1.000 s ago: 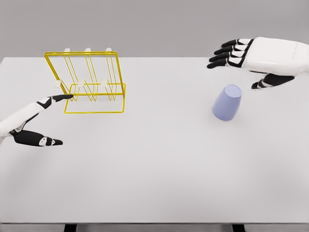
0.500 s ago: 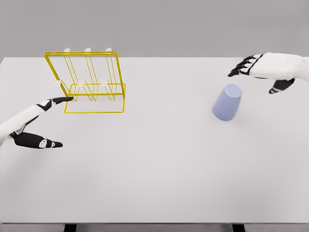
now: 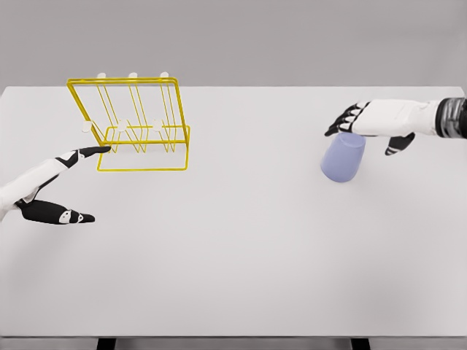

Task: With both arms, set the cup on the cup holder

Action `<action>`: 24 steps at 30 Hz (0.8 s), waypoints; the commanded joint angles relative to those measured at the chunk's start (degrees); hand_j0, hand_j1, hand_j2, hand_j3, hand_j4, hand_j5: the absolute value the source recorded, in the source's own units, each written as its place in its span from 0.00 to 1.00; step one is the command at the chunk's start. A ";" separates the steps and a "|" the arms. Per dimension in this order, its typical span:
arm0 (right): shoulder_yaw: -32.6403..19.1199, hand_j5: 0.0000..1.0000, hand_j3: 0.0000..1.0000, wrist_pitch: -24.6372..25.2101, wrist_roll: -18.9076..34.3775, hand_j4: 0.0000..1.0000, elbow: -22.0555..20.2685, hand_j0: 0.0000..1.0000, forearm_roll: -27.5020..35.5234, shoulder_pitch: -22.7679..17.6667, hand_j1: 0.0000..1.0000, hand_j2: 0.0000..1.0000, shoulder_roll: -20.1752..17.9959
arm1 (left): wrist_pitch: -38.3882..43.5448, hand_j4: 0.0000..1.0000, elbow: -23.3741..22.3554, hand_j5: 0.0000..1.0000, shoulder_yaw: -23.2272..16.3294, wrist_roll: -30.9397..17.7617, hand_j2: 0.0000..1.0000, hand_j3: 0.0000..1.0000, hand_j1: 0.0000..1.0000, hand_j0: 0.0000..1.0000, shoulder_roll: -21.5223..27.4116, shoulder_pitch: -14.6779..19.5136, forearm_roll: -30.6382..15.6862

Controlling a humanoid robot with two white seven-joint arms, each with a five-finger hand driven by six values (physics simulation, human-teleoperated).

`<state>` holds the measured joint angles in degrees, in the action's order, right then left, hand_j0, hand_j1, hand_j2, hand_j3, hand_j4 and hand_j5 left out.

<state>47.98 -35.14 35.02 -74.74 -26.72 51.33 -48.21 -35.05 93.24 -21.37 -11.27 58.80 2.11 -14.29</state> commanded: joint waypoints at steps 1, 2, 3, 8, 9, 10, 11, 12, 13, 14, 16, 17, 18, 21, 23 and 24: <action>0.71 1.00 1.00 0.14 -0.02 1.00 0.39 1.00 -0.44 0.00 1.00 1.00 0.48 | 0.05 1.00 0.02 1.00 0.02 0.02 1.00 1.00 1.00 1.00 0.08 0.00 -0.39; 1.59 1.00 1.00 0.14 -0.02 1.00 0.39 1.00 -0.44 0.09 1.00 1.00 0.66 | 0.05 1.00 0.02 1.00 0.02 0.02 1.00 1.00 1.00 1.00 0.08 0.00 -0.39; 1.68 1.00 1.00 0.14 -0.02 1.00 0.39 1.00 -0.44 0.17 1.00 1.00 0.66 | 0.05 1.00 0.02 1.00 0.02 0.02 1.00 1.00 1.00 1.00 0.08 0.00 -0.39; 1.85 1.00 1.00 0.14 -0.02 1.00 0.39 1.00 -0.44 0.79 1.00 1.00 0.75 | 0.05 1.00 0.02 1.00 0.02 0.02 1.00 1.00 1.00 1.00 0.08 -0.09 -0.39; 1.94 1.00 1.00 0.14 -0.02 1.00 0.47 1.00 -0.53 0.97 1.00 1.00 1.10 | 0.05 1.00 0.10 1.00 0.02 0.02 1.00 1.00 1.00 1.00 0.08 -0.09 -0.39; 1.85 1.00 1.00 0.14 -0.02 1.00 0.47 1.00 -1.67 1.05 1.00 1.00 1.19 | 0.05 1.00 0.02 1.00 0.02 0.02 1.00 1.00 1.00 1.00 0.08 -0.09 -0.39; 1.85 1.00 1.00 0.14 -0.02 1.00 0.91 1.00 -2.38 1.06 1.00 1.00 1.62 | 0.05 1.00 0.02 1.00 0.02 0.02 1.00 1.00 1.00 1.00 0.08 -0.09 -0.39; 1.85 1.00 1.00 0.14 -0.02 1.00 1.18 1.00 -2.46 1.05 1.00 1.00 2.06 | 0.05 1.00 0.02 1.00 0.02 0.02 1.00 1.00 1.00 1.00 0.08 -0.09 -0.39; 1.94 1.00 1.00 0.14 -0.02 1.00 1.35 1.00 -2.46 1.05 1.00 1.00 2.24 | 0.05 1.00 0.02 1.00 0.02 0.02 1.00 1.00 1.00 1.00 0.08 -0.09 -0.39; 1.94 1.00 1.00 0.14 -0.02 1.00 1.35 1.00 -2.46 1.05 1.00 1.00 2.24 | 0.05 1.00 0.02 1.00 0.02 0.02 1.00 1.00 1.00 1.00 0.08 -0.09 -0.39; 1.94 1.00 1.00 0.14 -0.02 1.00 1.27 1.00 -2.46 1.05 1.00 1.00 2.51 | 0.05 1.00 0.02 1.00 0.02 0.02 1.00 1.00 1.00 1.00 0.08 -0.09 -0.39; 1.94 1.00 1.00 0.14 -0.02 1.00 1.27 1.00 -2.46 1.05 1.00 1.00 2.51 | 0.05 1.00 0.02 1.00 0.02 0.02 1.00 1.00 1.00 1.00 0.08 -0.09 -0.39; 1.94 1.00 1.00 0.14 -0.02 1.00 1.27 1.00 -2.46 1.05 1.00 1.00 2.51 | 0.05 1.00 0.02 1.00 0.02 0.02 1.00 1.00 1.00 1.00 0.08 -0.09 -0.39; 2.03 1.00 1.00 0.14 -0.02 1.00 1.27 1.00 -2.55 1.05 1.00 1.00 2.51 | 0.05 1.00 0.02 1.00 0.02 0.02 1.00 1.00 1.00 1.00 0.08 -0.09 -0.39; 2.03 0.95 0.95 0.14 -0.02 0.95 1.35 0.95 -2.46 1.05 0.95 0.95 2.50 | 0.05 1.00 0.02 1.00 0.02 0.02 1.00 1.00 1.00 1.00 0.08 -0.09 -0.39; 2.12 0.92 0.92 0.14 -0.02 0.92 1.27 0.92 -2.55 1.05 0.92 0.92 2.51 | 0.05 1.00 0.02 1.00 0.02 0.02 1.00 1.00 1.00 1.00 0.08 -0.09 -0.39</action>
<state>50.13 -35.13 35.02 -73.48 -29.43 52.38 -45.69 -35.05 93.23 -21.37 -11.27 58.80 2.02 -14.29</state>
